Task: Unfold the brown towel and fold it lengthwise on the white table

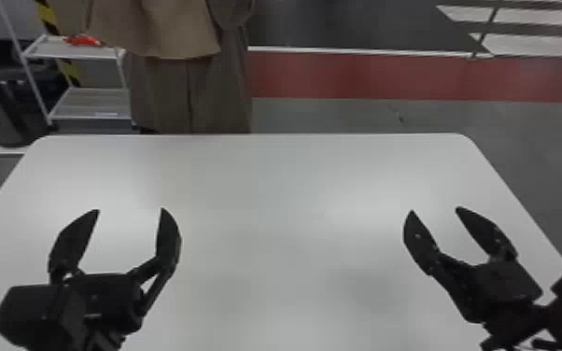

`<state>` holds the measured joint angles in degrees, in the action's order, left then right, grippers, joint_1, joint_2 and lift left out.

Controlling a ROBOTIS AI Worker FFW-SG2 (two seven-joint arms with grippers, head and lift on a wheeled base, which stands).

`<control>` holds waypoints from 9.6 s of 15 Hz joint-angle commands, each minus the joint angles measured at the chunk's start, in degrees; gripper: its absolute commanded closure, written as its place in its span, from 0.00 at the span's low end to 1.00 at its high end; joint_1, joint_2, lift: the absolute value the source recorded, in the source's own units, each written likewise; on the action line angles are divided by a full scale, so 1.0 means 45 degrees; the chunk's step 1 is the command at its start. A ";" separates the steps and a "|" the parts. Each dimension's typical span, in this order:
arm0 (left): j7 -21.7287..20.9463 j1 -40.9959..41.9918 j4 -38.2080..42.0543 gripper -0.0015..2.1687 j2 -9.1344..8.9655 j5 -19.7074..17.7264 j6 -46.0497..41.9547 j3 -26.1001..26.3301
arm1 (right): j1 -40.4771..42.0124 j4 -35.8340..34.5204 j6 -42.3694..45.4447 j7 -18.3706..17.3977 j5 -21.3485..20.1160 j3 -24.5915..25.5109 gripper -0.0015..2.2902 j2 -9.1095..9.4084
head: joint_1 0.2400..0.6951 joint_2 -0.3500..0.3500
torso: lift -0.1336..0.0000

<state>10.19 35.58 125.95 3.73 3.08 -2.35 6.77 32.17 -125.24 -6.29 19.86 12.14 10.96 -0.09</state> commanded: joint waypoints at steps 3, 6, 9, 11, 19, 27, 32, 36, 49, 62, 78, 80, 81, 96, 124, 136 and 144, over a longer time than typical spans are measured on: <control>0.0000 0.0004 -0.0020 0.06 -0.0009 0.0000 0.0006 0.0019 | 0.0038 -0.0039 0.0039 0.0000 -0.0002 -0.0033 0.08 0.0031 | 1.00 0.41 | 0.08; 0.0020 0.0004 0.0000 0.06 -0.0009 0.0000 0.0006 0.0000 | 0.0077 -0.0058 0.0156 -0.0020 -0.0022 -0.0052 0.08 0.0031 | 1.00 0.42 | 0.08; 0.0059 0.0004 0.0000 0.06 0.0011 0.0000 0.0006 0.0000 | 0.0175 -0.0098 0.0351 0.0000 -0.0197 -0.0287 0.08 0.0031 | 1.00 0.42 | 0.08; 0.0059 0.0004 0.0000 0.06 -0.0009 0.0000 0.0006 0.0019 | 0.0175 -0.0098 0.0390 -0.0020 -0.0197 -0.0287 0.08 0.0031 | 1.00 0.43 | 0.08; 0.0156 0.0063 0.0098 0.06 0.0011 0.0020 0.0045 0.0019 | 0.0253 -0.0137 0.0390 -0.0469 -0.0178 -0.0306 0.06 0.0031 | 1.00 0.43 | 0.08; 0.0156 0.0180 0.0215 0.06 0.0011 0.0098 0.0006 0.0019 | 0.0370 -0.0254 0.0390 -0.0469 -0.0158 -0.0306 0.06 0.0031 | 1.00 0.43 | 0.08; 0.0156 0.0180 0.0195 0.06 0.0011 0.0137 0.0045 0.0078 | 0.0370 -0.0254 0.0390 -0.0469 -0.0158 -0.0306 0.06 0.0031 | 1.00 0.42 | 0.08; 0.0156 0.0180 0.0098 0.06 0.0011 0.0137 0.0006 0.0078 | 0.0350 -0.0195 0.0390 -0.0469 -0.0158 -0.0306 0.06 0.0031 | 1.00 0.42 | 0.08; 0.0254 -0.0015 -0.0254 0.06 0.0011 0.0137 0.0045 0.0058 | 0.0214 0.0078 0.0546 -0.0449 -0.0295 -0.0443 0.06 0.0031 | 1.00 0.44 | 0.08; -0.0879 -0.4215 -0.4863 0.07 0.0089 -0.0410 0.1217 0.0371 | -0.0841 0.1777 0.0468 -0.0645 -0.1272 -0.0345 0.06 0.0031 | 1.00 0.39 | 0.08; -0.4570 -1.0152 -1.2207 0.22 0.0108 -0.0625 0.2115 -0.0469 | -0.0646 0.1758 0.0156 -0.0762 -0.2150 -0.0853 0.06 0.0031 | 1.00 0.42 | 0.08; -0.4746 -1.0054 -1.2110 0.31 0.0108 -0.0625 0.2232 -0.0684 | -0.0763 0.1797 0.0156 -0.0781 -0.2229 -0.0931 0.06 0.0031 | 1.00 0.42 | 0.08; -0.4883 -0.9918 -1.2070 0.31 0.0128 -0.0625 0.2389 -0.0684 | -0.0802 0.1836 0.0117 -0.0801 -0.2229 -0.0951 0.06 0.0031 | 1.00 0.43 | 0.08; -0.4707 -0.7066 -0.5840 0.64 0.0108 -0.0762 0.4811 -0.0371 | -0.1232 0.2266 0.0117 -0.0840 -0.2150 -0.1107 0.06 0.0031 | 1.00 0.43 | 0.08; -0.2598 -0.5484 -0.3106 0.02 -0.0224 -0.1152 0.7193 0.2305 | -0.1192 0.3906 -0.0157 0.0625 -0.4338 -0.3060 0.22 0.0031 | 1.00 0.39 | 0.08; -0.2656 -0.5426 -0.3203 0.02 -0.0165 -0.1152 0.7233 0.2187 | -0.1817 0.4434 -0.0899 0.0059 -0.4963 -0.3880 0.37 0.0031 | 1.00 0.43 | 0.08; -0.2519 -0.5387 -0.3203 0.02 -0.0165 -0.1133 0.7233 0.2109 | -0.1407 0.3438 -0.0157 -0.0117 -0.4670 -0.3802 0.62 0.0031 | 1.00 0.44 | 0.08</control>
<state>-1.36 11.34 111.53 2.99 -2.04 30.20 16.57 25.36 -108.42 -7.99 19.32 -9.60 -6.69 -0.09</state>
